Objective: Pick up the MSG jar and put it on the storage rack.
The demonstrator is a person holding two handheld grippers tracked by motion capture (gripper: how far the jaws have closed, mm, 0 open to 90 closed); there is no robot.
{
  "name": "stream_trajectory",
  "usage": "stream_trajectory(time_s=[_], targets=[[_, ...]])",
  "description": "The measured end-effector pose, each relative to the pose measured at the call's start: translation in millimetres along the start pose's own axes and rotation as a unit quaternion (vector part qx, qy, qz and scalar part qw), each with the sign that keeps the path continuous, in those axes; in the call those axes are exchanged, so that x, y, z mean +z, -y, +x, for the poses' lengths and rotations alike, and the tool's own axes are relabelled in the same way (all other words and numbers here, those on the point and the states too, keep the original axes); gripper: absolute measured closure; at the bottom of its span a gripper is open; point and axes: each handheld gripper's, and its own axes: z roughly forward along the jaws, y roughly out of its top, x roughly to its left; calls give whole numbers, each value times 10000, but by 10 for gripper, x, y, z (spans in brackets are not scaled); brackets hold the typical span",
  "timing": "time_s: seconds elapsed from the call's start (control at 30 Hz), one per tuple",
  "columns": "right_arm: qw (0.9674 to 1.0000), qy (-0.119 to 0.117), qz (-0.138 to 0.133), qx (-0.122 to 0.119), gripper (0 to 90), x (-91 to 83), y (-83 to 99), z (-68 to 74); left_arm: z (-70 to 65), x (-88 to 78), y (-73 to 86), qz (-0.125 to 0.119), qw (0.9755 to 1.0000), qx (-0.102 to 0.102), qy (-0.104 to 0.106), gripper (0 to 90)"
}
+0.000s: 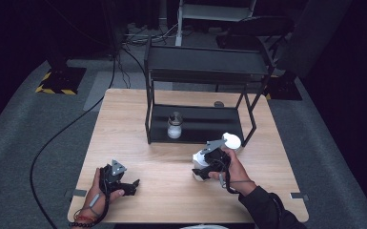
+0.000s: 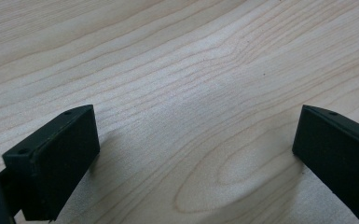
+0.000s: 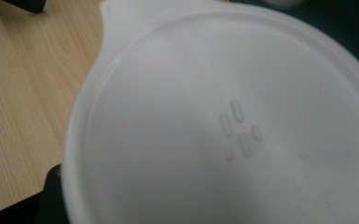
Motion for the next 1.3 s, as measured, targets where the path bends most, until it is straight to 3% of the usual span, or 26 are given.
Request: stream_trajectory(time_s=[1.3], targets=[[9997, 177, -189, 51, 302, -313, -246, -18, 0, 0, 0, 0, 10000, 0, 1, 5]])
